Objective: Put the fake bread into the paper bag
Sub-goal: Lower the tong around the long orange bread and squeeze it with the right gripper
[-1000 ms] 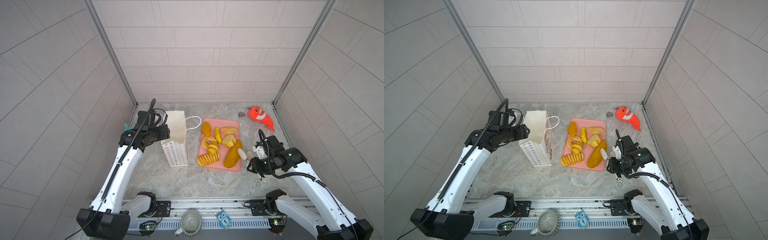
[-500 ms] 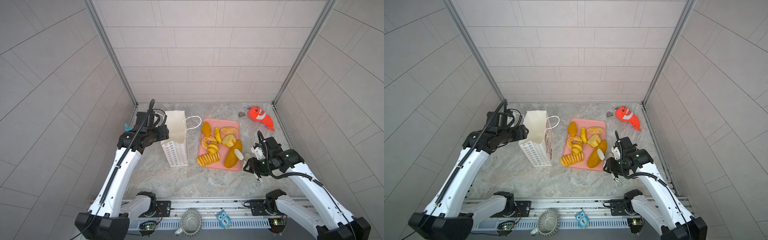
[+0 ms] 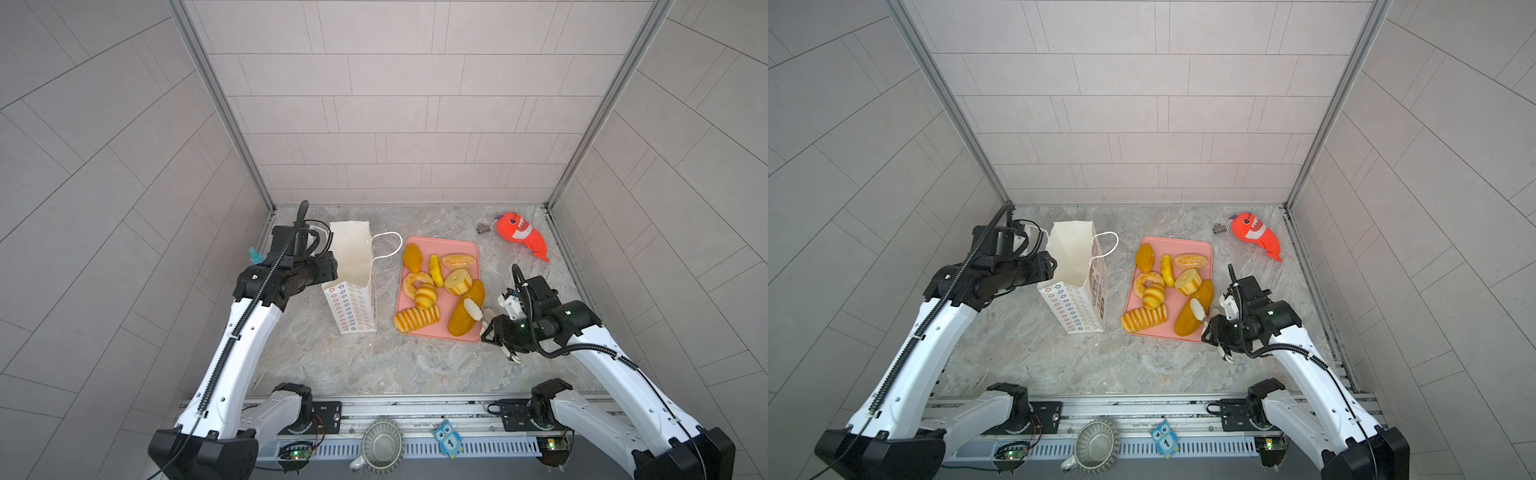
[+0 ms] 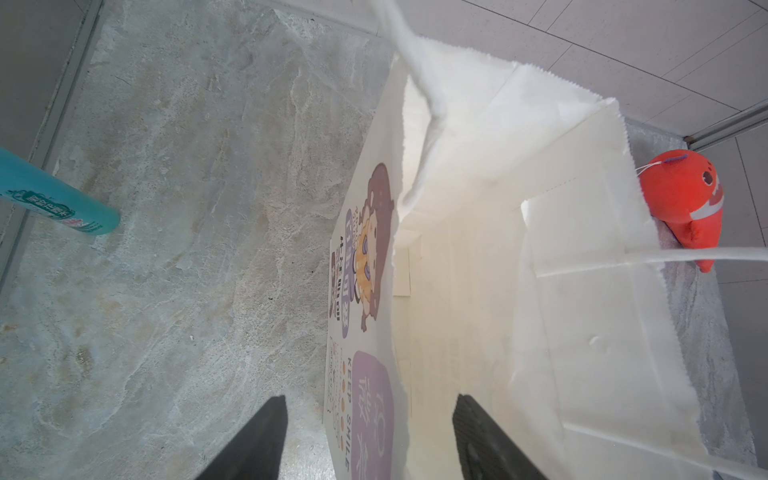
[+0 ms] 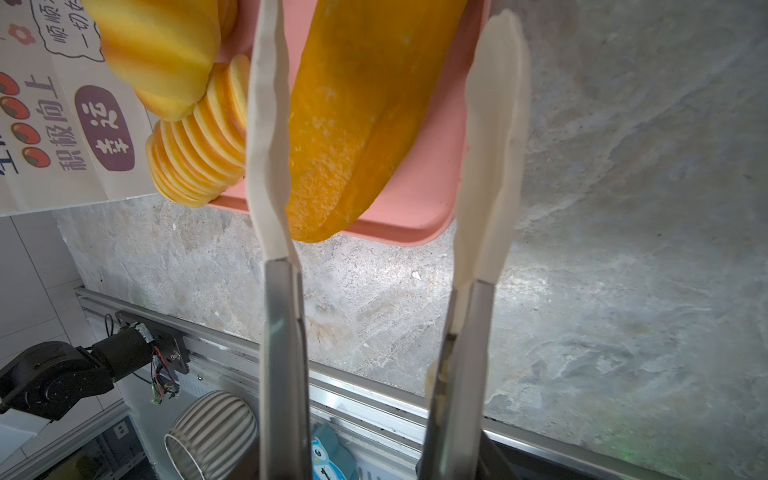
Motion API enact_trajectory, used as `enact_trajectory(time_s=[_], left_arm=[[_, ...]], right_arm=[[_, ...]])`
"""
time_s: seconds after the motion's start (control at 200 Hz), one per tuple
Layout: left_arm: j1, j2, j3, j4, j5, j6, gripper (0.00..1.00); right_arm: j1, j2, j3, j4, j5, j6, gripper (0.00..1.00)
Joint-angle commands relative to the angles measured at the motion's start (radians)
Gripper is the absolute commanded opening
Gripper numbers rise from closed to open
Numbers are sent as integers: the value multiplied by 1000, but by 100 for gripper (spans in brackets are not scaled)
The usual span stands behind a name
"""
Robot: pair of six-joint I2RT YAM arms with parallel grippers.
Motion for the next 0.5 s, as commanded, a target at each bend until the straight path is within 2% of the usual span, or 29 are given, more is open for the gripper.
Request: enact_trajectory(time_s=[0.0, 0.495], left_arm=[[4, -21, -15, 0, -12, -9, 70], [4, -30, -23, 7, -5, -24, 70]], right_arm=[[-5, 3, -10, 34, -21, 21, 54], [-6, 13, -49, 89, -40, 38, 52]])
